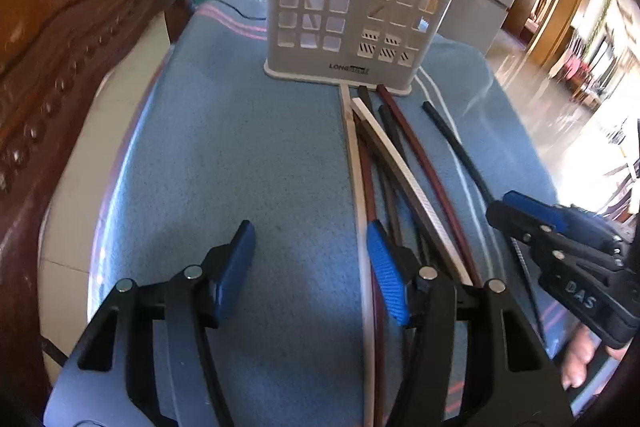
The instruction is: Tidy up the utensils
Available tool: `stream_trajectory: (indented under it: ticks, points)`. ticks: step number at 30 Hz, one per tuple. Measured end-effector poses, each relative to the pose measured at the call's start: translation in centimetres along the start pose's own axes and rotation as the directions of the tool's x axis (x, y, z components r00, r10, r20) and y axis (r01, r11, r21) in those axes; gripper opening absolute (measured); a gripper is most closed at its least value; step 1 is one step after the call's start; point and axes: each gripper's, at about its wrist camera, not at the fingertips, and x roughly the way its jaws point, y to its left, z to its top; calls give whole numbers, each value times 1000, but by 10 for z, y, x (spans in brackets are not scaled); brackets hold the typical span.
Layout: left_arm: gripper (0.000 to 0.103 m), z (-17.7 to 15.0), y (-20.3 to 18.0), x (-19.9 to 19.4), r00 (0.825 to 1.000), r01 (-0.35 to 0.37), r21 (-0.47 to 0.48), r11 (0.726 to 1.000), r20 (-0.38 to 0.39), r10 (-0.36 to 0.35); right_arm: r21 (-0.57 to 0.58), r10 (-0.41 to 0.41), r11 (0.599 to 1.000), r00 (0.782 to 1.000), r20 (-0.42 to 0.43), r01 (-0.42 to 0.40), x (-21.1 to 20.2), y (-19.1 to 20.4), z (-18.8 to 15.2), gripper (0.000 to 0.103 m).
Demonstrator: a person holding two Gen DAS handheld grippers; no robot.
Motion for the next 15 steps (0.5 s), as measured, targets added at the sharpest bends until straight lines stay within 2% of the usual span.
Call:
stream_trajectory:
  ticks: [1, 2, 4, 9, 12, 15]
  points:
    - [54, 1, 1, 0, 1000, 5, -12, 1000, -2, -5, -1, -2, 1000, 1000, -2, 2, 0, 0, 0, 28]
    - [43, 1, 2, 0, 1000, 6, -20, 1000, -3, -6, -1, -3, 1000, 1000, -4, 3, 1, 1, -1, 28]
    - [30, 1, 3, 1, 999, -38, -6, 999, -3, 38, -1, -6, 1000, 1000, -4, 6, 2, 1, -1, 28]
    - [29, -3, 0, 0, 998, -70, 26, 997, 8, 70, 17, -19, 1000, 1000, 7, 19, 0, -4, 0, 28]
    - [29, -2, 5, -8, 999, -25, -8, 1000, 30, 26, 8, -39, 999, 999, 12, 39, 1, -3, 1, 31]
    - [34, -2, 2, -13, 999, -22, 8, 1000, 39, 22, -2, -56, 998, 998, 10, 56, 4, -2, 0, 34]
